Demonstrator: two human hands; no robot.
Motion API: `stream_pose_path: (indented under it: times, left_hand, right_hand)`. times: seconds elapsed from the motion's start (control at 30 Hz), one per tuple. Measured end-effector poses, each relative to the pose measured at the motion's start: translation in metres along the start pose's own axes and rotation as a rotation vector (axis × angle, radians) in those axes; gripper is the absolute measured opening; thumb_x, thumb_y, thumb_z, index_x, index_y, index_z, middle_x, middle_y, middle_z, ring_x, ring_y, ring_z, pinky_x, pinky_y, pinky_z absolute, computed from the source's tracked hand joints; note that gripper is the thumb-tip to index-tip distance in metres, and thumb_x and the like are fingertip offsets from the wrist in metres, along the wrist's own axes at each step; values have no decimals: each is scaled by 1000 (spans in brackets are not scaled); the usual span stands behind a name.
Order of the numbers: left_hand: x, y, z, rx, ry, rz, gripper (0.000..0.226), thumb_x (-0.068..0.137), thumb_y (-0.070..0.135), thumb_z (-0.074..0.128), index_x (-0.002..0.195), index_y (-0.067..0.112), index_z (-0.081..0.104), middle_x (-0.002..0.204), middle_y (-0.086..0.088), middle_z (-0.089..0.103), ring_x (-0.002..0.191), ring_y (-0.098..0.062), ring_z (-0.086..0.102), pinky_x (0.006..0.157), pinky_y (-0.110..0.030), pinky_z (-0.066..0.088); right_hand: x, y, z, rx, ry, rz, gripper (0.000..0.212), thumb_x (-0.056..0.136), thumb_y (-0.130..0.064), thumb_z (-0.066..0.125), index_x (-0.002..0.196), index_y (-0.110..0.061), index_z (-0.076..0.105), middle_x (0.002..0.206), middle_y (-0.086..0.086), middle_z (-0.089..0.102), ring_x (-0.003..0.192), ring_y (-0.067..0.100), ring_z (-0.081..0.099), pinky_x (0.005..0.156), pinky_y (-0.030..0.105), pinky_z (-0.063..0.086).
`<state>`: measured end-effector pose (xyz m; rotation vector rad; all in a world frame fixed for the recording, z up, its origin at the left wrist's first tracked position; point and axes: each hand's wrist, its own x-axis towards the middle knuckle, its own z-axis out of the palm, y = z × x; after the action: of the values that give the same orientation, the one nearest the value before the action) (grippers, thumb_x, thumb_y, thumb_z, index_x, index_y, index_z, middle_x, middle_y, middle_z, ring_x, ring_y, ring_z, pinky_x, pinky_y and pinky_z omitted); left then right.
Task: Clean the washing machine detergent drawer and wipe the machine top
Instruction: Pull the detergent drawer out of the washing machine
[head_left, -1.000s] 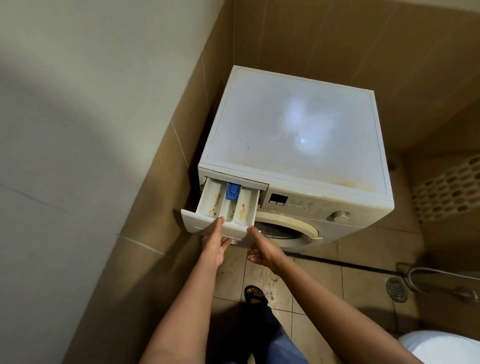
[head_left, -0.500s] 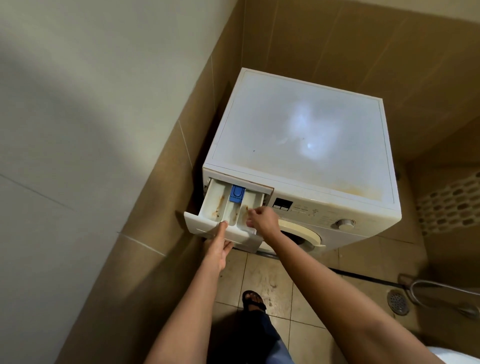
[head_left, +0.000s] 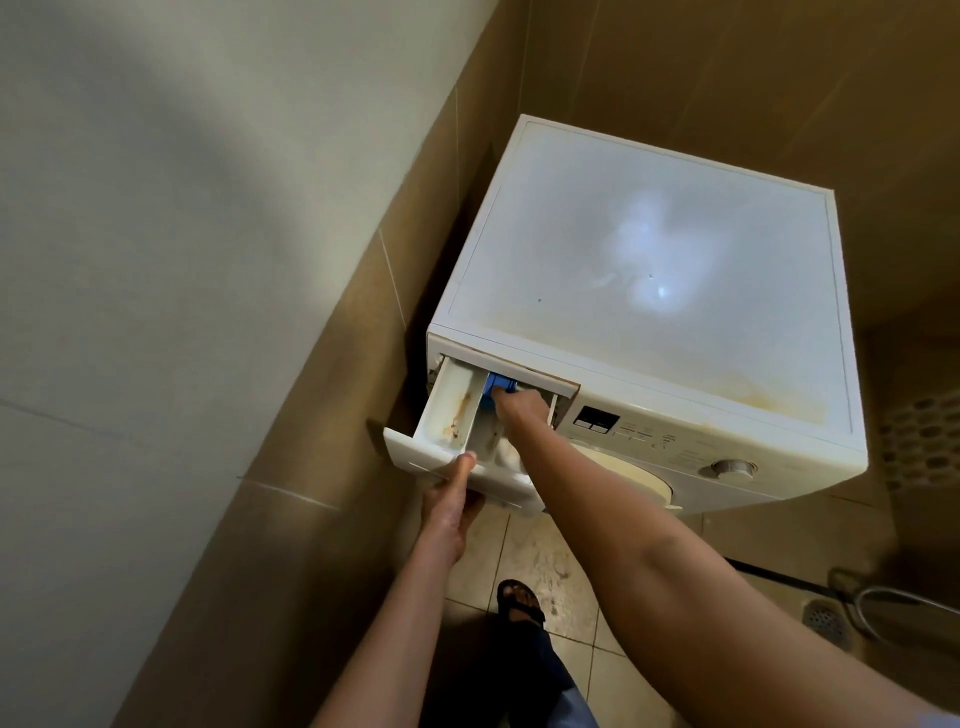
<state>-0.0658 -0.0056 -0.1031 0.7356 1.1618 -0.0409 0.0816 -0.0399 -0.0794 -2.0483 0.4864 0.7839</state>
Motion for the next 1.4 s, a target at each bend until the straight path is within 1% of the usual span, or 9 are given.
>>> stream_pose_path:
  times: [0.13,0.27,0.4,0.53,0.7,0.93,1.1,1.27,1.4]
  left_hand:
    - [3,-3,-2,-4,-14,10,57,81,31,74,129,14,48,122,-13,61,113,-29,59,87,-36,56]
    - [4,-4,-2,-2,-28,15,51,81,31,74,124,14,51,121,-14,61,112,-30,59,94,-41,54]
    - [2,-2,0,-16,-9,26,50,81,29,74,123,14,51,121,-16,60,113,-31,59,94,-43,53]
    - [-2,1,3,-11,19,49,56,80,28,75,127,15,46,120,-15,60,111,-31,59,86,-41,57]
    - [1,4,1,-9,26,47,68,78,28,76,136,13,43,120,-16,60,109,-31,60,85,-42,57]
    - [3,4,-3,52,43,70,64,80,31,74,134,12,46,119,-16,61,108,-31,61,85,-42,57]
    - [6,6,-5,77,49,80,62,80,32,74,132,11,48,116,-16,63,106,-31,62,77,-38,59]
    - [-2,-1,1,55,49,102,47,83,30,71,122,11,54,117,-17,63,107,-32,62,74,-34,58]
    - [-11,-5,9,23,40,85,23,84,28,70,101,20,56,114,-16,63,106,-31,61,86,-42,56]
  right_hand:
    - [1,1,-2,141,29,53,25,87,-28,67,91,-8,54,84,5,54,69,18,52,68,30,48]
    - [-3,0,-6,182,31,69,28,85,-28,71,90,-7,51,81,4,53,63,16,48,56,27,42]
    - [-5,0,-7,203,44,85,35,83,-27,73,99,-1,57,87,7,55,64,17,49,62,29,42]
    - [-6,-1,-8,237,53,96,34,81,-27,75,87,-5,50,72,2,49,60,14,47,64,28,45]
    - [-9,-2,-9,239,88,85,34,82,-25,74,78,-6,46,70,1,47,60,14,47,69,28,47]
    - [-7,-1,-7,242,103,91,37,82,-24,74,68,-8,43,72,2,50,60,13,47,68,27,46]
    - [-9,-1,-4,232,105,63,30,83,-24,73,88,-4,52,82,5,54,74,18,53,69,28,47]
    - [-6,-1,-8,192,89,67,31,83,-25,73,82,-3,52,82,5,54,70,17,52,61,26,44]
    - [-2,0,-13,205,88,88,35,79,-25,76,81,-1,50,84,7,53,63,15,49,59,27,43]
